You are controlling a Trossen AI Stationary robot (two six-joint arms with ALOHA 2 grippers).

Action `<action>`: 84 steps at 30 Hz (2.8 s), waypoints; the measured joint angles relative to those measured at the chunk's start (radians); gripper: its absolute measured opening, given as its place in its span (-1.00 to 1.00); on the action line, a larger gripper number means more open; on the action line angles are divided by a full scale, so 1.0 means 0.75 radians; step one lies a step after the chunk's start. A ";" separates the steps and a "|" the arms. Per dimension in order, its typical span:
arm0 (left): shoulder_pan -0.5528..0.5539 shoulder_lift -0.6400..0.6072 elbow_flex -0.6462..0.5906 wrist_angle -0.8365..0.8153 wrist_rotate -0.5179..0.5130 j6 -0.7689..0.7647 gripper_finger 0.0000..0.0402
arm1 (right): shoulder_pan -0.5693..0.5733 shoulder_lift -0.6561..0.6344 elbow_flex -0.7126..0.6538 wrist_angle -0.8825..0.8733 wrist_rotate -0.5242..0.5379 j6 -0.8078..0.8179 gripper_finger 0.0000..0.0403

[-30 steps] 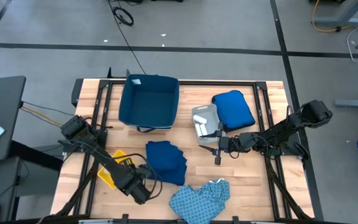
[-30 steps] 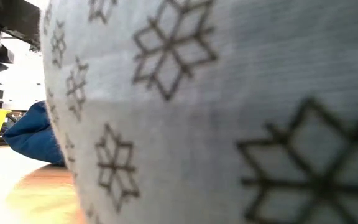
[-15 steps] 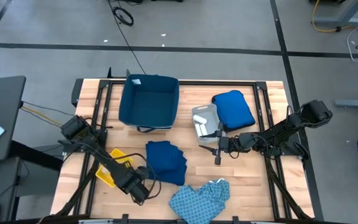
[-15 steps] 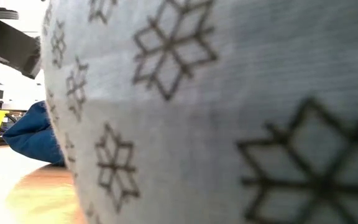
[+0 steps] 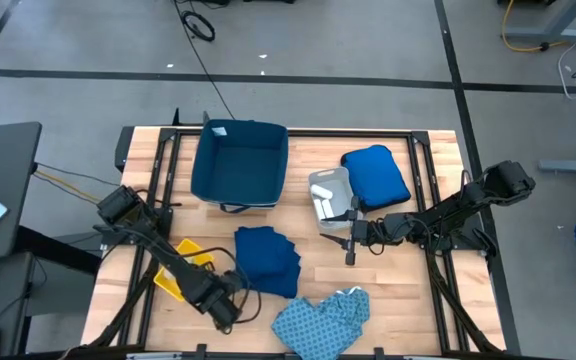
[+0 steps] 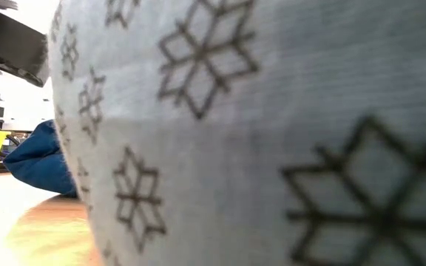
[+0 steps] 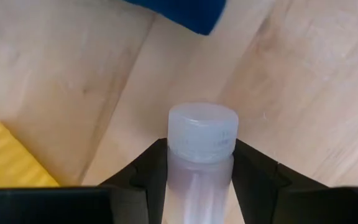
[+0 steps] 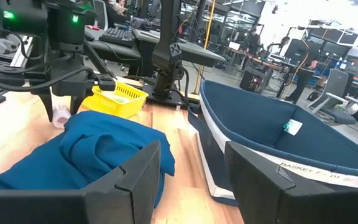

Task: Pick & place medical supplies in basket/bin
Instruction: Put the transparent pill bottle into the yellow bin, then put the gray patient gown into the blue bin

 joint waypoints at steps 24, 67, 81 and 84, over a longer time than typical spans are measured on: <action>-0.224 -0.239 0.139 -0.456 -0.446 -0.245 -0.26 | -0.001 0.000 0.000 -0.013 0.000 0.016 -0.07; -0.355 -0.143 -0.038 -0.583 -0.263 -0.588 0.33 | -0.001 0.000 0.000 -0.012 -0.001 0.011 -0.07; -0.358 -0.144 0.097 -0.762 -0.641 -0.550 0.53 | -0.001 0.000 0.000 -0.022 -0.008 0.024 -0.07; -0.357 -0.144 0.179 -0.776 -0.843 -0.460 0.51 | -0.001 0.000 0.000 0.001 -0.008 0.025 -0.07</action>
